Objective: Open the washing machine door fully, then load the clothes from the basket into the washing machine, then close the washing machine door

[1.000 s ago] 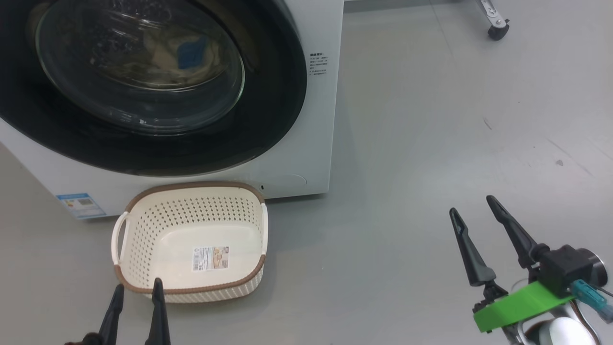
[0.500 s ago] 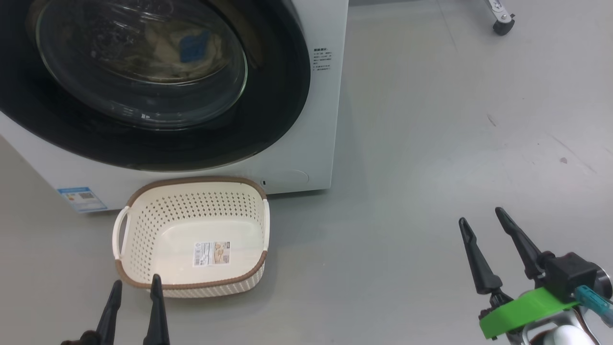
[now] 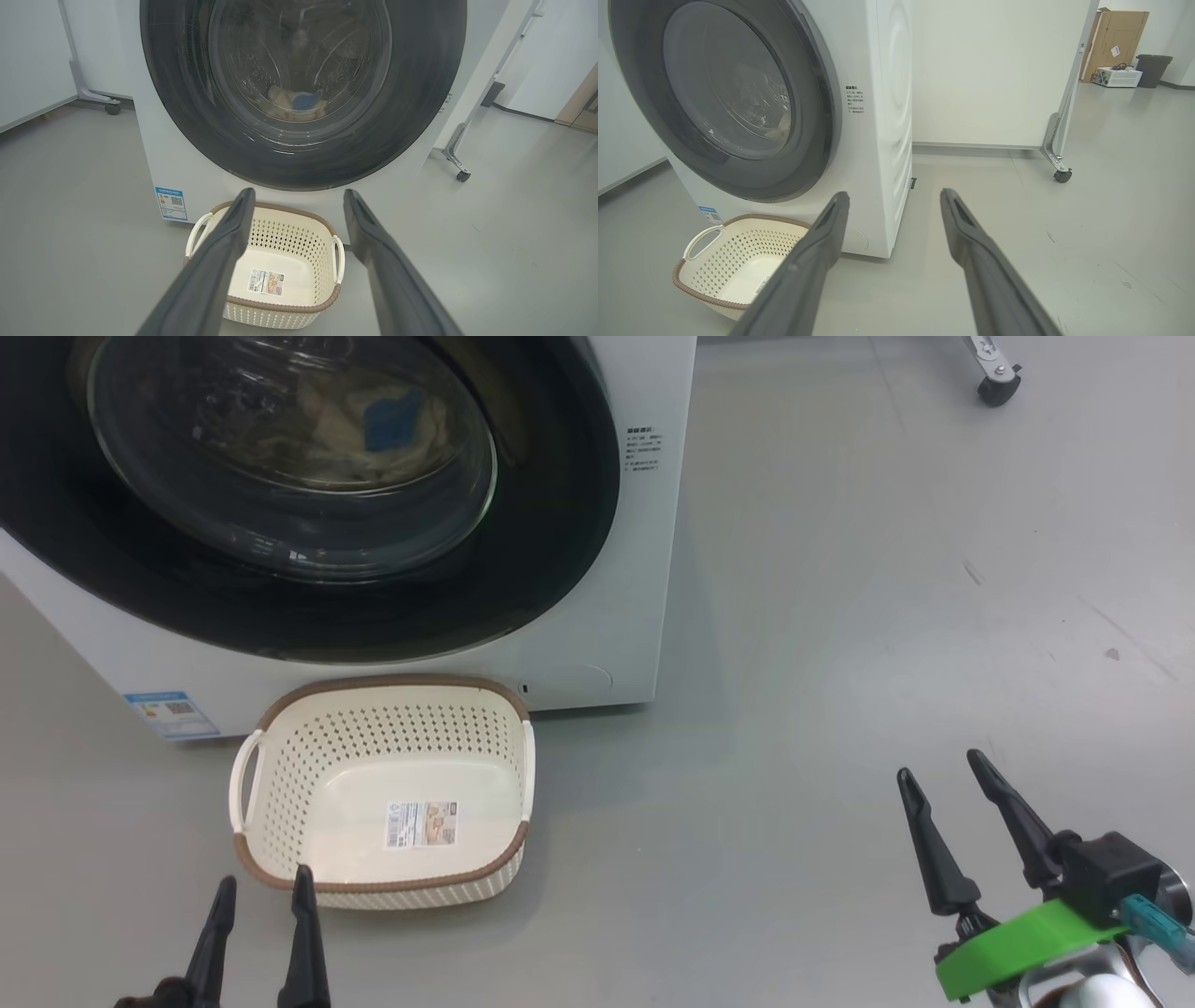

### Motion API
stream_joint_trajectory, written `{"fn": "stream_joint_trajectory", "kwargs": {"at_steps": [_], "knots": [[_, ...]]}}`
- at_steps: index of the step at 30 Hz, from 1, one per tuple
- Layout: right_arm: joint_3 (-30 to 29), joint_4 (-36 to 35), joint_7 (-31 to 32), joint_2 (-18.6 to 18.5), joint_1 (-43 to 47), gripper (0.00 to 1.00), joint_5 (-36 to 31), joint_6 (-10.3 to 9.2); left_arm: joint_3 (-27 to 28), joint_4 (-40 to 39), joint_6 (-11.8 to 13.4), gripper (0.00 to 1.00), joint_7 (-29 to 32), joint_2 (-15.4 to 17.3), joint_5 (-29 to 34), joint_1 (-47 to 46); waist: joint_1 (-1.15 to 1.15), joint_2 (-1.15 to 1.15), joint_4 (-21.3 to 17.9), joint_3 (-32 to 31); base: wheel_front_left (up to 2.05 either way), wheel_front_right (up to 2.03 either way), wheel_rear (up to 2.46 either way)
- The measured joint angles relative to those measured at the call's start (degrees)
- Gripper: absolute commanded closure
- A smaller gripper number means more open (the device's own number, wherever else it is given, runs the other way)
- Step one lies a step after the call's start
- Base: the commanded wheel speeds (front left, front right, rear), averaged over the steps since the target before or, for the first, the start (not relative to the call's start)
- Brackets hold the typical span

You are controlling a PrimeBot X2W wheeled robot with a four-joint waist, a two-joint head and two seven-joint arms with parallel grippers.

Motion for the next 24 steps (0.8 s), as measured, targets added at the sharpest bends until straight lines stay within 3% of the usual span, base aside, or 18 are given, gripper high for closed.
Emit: {"fn": "stream_joint_trajectory", "kwargs": {"at_steps": [24], "knots": [[0.3, 0.6, 0.0, 0.0, 0.0, 0.0, 0.5, 0.0, 0.2, -0.6, 0.0, 0.0, 0.0, 0.3, 0.1, 0.0, 0.0, 0.0, 1.1, 0.2, 0.0, 0.0, 0.0]]}}
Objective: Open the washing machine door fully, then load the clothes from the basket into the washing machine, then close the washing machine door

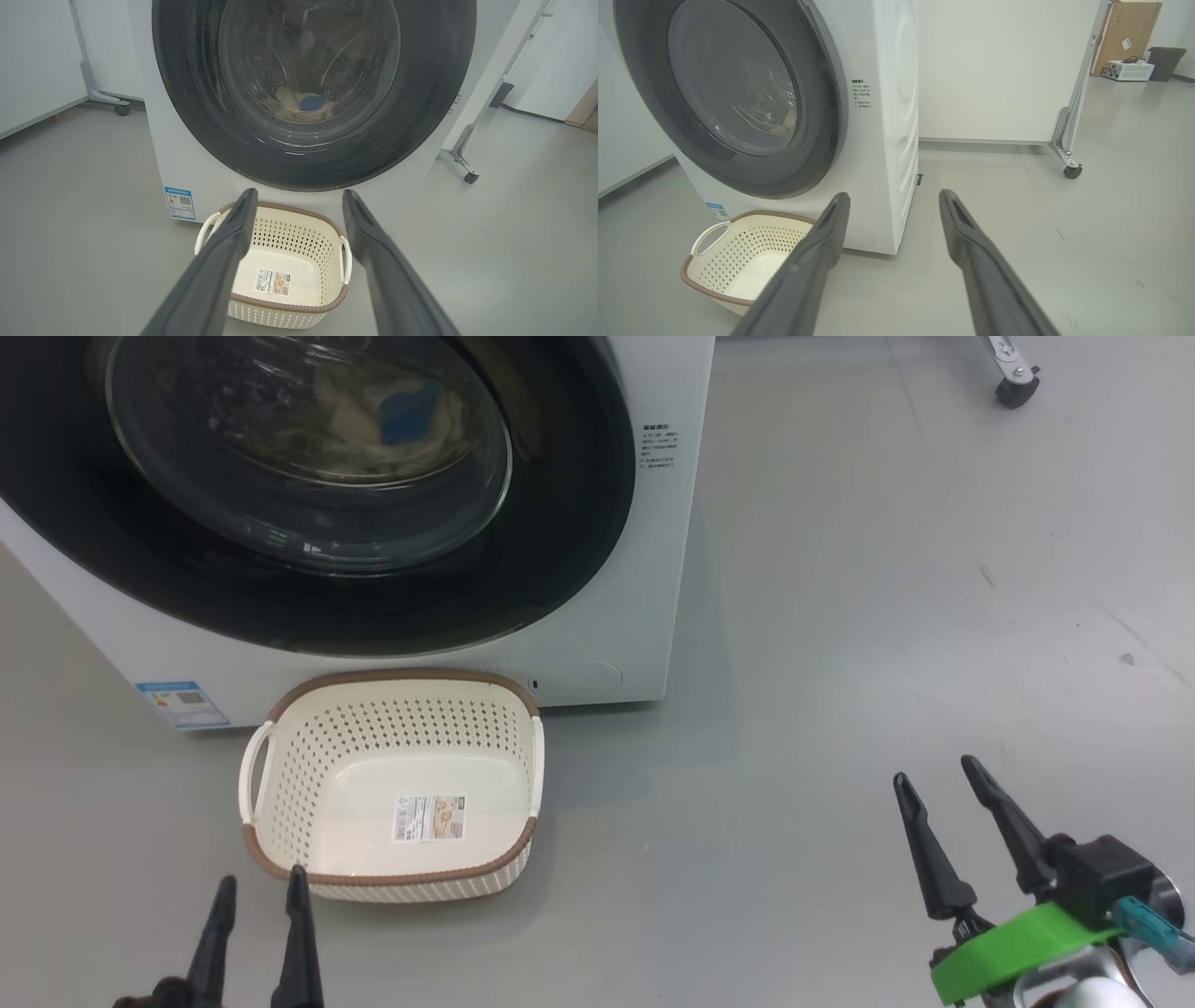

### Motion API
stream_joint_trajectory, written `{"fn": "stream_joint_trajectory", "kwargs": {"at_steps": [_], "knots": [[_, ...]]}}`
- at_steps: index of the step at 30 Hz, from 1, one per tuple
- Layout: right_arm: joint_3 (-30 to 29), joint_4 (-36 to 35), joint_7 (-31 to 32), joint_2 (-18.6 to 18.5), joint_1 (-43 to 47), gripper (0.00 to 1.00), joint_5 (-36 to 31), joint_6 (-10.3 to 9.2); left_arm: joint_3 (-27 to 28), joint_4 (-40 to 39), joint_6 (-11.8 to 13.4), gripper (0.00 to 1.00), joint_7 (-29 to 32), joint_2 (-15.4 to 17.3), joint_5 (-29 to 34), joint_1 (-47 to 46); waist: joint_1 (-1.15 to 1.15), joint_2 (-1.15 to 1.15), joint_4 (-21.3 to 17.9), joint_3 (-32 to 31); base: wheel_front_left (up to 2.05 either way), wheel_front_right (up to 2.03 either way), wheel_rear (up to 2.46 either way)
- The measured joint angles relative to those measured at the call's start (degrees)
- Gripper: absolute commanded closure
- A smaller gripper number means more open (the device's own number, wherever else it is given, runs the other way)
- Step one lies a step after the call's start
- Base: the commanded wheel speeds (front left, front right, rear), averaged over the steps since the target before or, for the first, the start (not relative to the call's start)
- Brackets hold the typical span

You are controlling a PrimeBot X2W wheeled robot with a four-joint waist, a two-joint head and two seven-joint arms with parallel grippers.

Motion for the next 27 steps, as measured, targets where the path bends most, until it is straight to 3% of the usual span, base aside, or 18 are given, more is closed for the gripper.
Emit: {"fn": "stream_joint_trajectory", "kwargs": {"at_steps": [1, 8, 27], "knots": [[0.0, 0.0, 0.0, 0.0, 0.0, 1.0, 0.0, 0.0, 0.0, 0.0, 0.0, 1.0, 0.0, 0.0, 0.0, 0.0, 0.0, 0.0, 0.0, 0.1, 0.0, 0.0, 0.0], [0.6, 5.8, 0.3, 0.8, 1.9, 1.0, 0.5, 0.01, -0.8, 5.7, 0.0, 1.0, 0.1, -0.9, -0.6, 0.4, 0.0, 0.0, 0.1, 0.1, 0.0, 0.0, 0.0], [0.7, 6.1, 2.7, 0.7, 1.8, 1.0, 15.5, 0.01, -0.8, 6.7, 0.0, 1.0, 2.9, -0.8, -13.8, -0.3, 0.01, 0.0, 0.9, -0.7, 0.0, 0.0, 0.0]]}}
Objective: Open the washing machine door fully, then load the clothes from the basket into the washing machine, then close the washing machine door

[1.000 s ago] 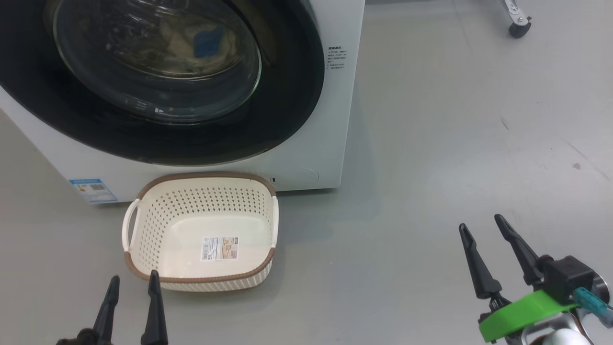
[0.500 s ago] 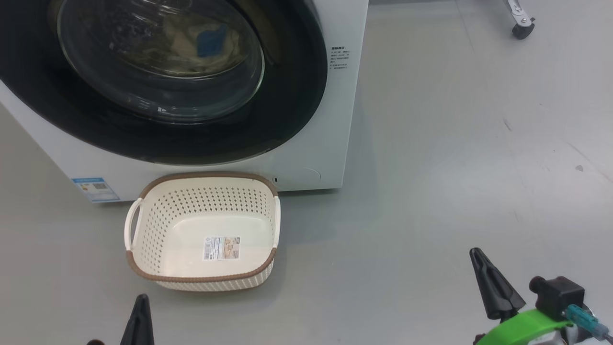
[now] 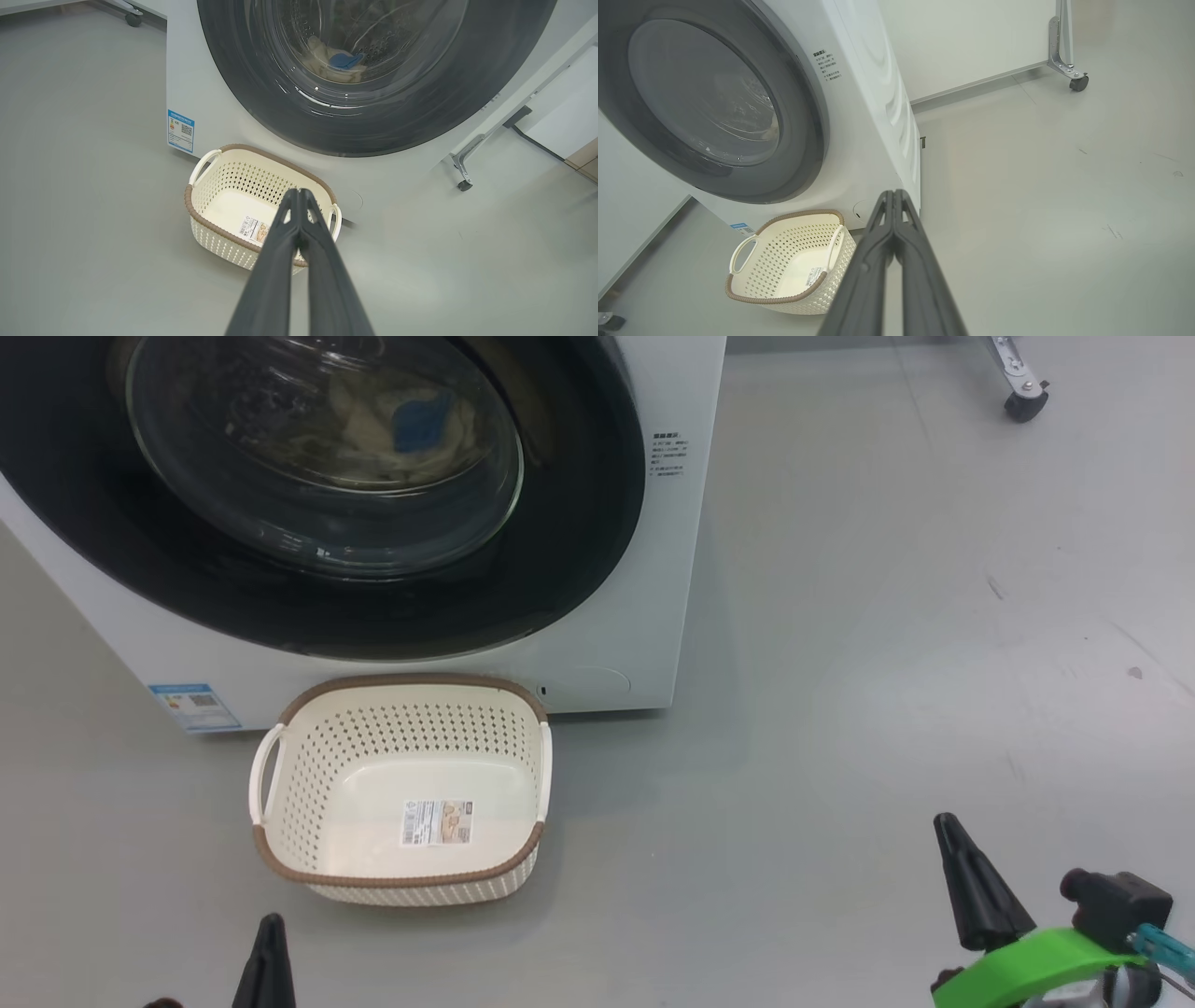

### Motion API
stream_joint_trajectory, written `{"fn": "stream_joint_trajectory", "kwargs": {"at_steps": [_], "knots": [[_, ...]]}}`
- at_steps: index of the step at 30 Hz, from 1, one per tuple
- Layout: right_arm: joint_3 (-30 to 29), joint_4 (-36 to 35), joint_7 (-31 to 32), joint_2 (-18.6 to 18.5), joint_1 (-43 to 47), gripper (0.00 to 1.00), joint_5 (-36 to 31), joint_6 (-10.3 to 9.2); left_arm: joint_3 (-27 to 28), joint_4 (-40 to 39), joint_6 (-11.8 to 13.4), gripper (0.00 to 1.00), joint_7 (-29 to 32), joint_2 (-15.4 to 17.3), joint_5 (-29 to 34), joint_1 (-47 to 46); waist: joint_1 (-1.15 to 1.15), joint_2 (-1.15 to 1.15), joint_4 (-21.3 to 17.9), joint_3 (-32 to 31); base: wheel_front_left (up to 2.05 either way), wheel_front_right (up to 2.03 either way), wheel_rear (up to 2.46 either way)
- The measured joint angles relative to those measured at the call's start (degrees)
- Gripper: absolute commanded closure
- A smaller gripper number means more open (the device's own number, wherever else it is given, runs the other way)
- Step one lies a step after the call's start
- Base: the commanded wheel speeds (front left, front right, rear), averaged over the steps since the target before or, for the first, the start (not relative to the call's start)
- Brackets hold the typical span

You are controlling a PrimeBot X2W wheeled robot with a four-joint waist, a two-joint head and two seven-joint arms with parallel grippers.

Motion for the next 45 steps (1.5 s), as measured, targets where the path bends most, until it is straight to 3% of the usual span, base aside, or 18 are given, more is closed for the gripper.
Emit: {"fn": "stream_joint_trajectory", "kwargs": {"at_steps": [45], "knots": [[-1.0, 1.2, 6.2, -1.0, -3.3, 1.0, 31.8, -0.01, 1.0, 2.1, 0.0, 1.0, 6.5, 0.3, -28.0, -4.6, 0.0, 0.0, 1.6, -1.6, 0.0, 0.0, 0.0]]}}
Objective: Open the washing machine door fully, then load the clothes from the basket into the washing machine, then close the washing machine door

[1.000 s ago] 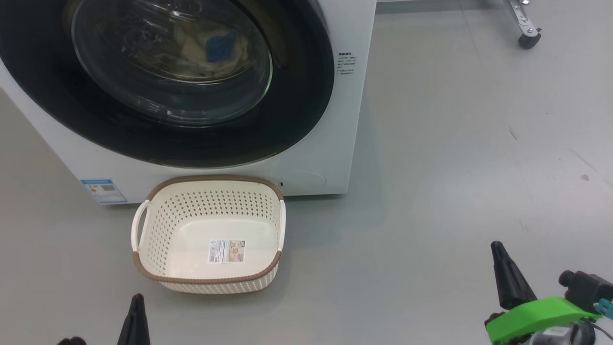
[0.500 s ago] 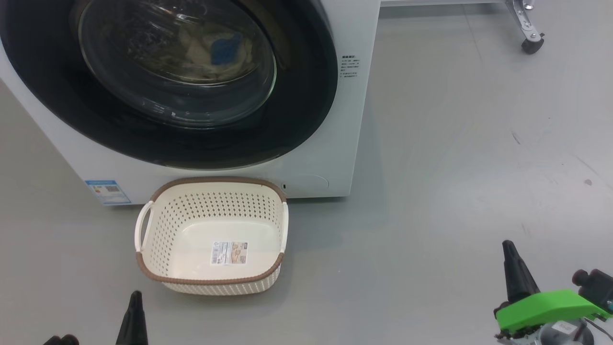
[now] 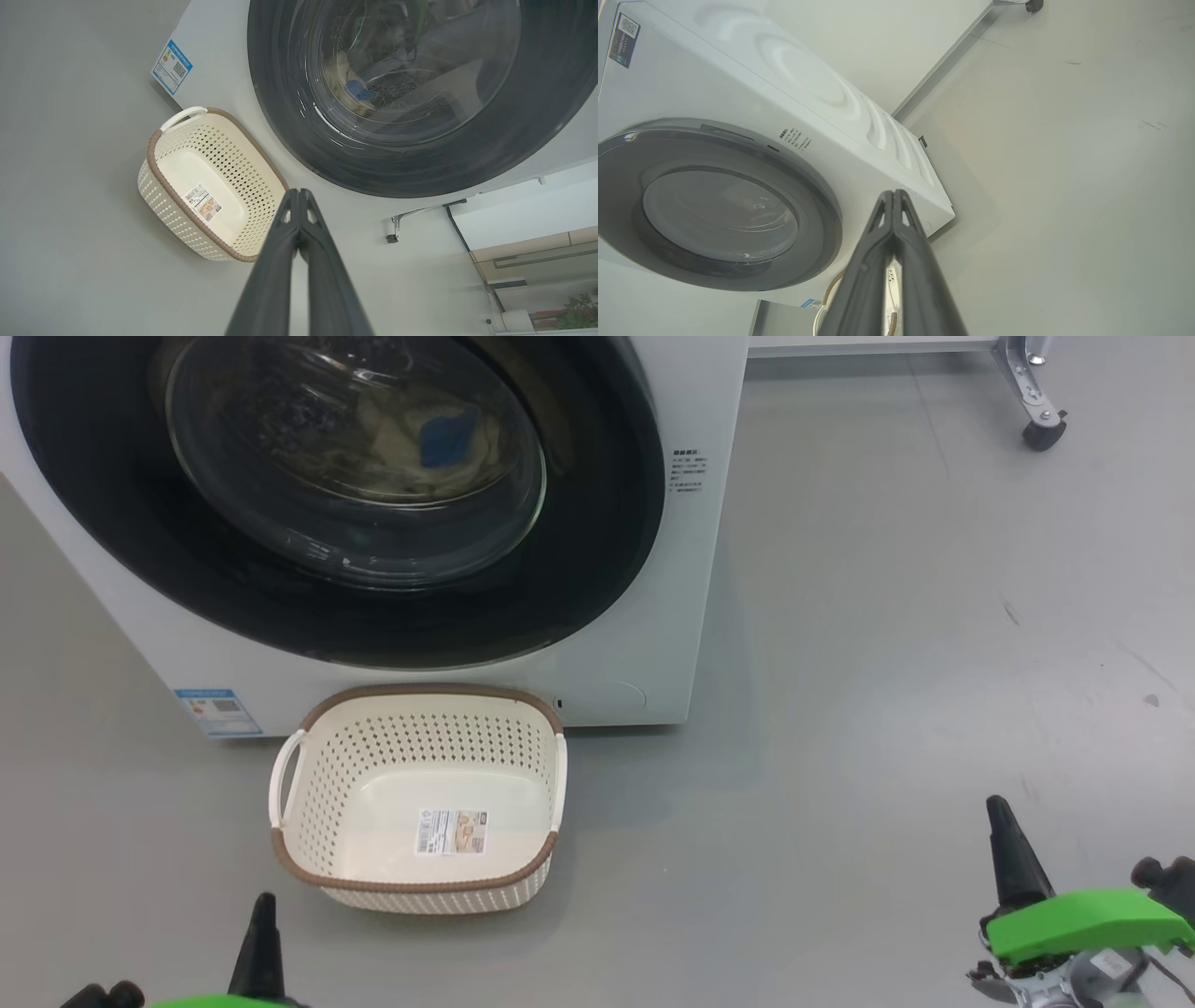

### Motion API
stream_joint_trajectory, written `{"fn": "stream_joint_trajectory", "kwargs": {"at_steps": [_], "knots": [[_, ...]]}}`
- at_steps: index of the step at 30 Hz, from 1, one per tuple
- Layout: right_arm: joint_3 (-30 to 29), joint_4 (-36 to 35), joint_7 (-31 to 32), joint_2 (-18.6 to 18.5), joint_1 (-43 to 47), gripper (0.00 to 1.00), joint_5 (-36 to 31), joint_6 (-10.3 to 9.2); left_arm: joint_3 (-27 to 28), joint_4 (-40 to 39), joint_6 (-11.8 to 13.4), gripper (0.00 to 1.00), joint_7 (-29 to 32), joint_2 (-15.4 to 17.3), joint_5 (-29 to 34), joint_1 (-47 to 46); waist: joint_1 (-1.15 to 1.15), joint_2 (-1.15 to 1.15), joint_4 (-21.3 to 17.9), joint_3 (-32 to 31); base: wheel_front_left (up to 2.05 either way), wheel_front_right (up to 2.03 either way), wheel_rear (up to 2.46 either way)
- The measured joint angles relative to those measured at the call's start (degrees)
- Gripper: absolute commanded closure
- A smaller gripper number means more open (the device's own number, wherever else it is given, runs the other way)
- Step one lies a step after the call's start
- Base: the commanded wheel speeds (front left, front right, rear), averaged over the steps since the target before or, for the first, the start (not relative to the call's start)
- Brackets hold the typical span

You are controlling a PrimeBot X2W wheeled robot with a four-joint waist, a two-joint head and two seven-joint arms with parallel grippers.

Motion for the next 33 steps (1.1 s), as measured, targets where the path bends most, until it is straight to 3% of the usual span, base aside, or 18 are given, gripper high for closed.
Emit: {"fn": "stream_joint_trajectory", "kwargs": {"at_steps": [33], "knots": [[-1.6, 1.0, 5.8, -0.4, -2.5, 1.0, 24.0, -0.03, 1.6, 1.7, 0.0, 1.0, 5.7, 0.0, -21.2, -3.6, 0.0, 0.0, 1.2, -1.3, 0.0, 0.0, 0.0]]}}
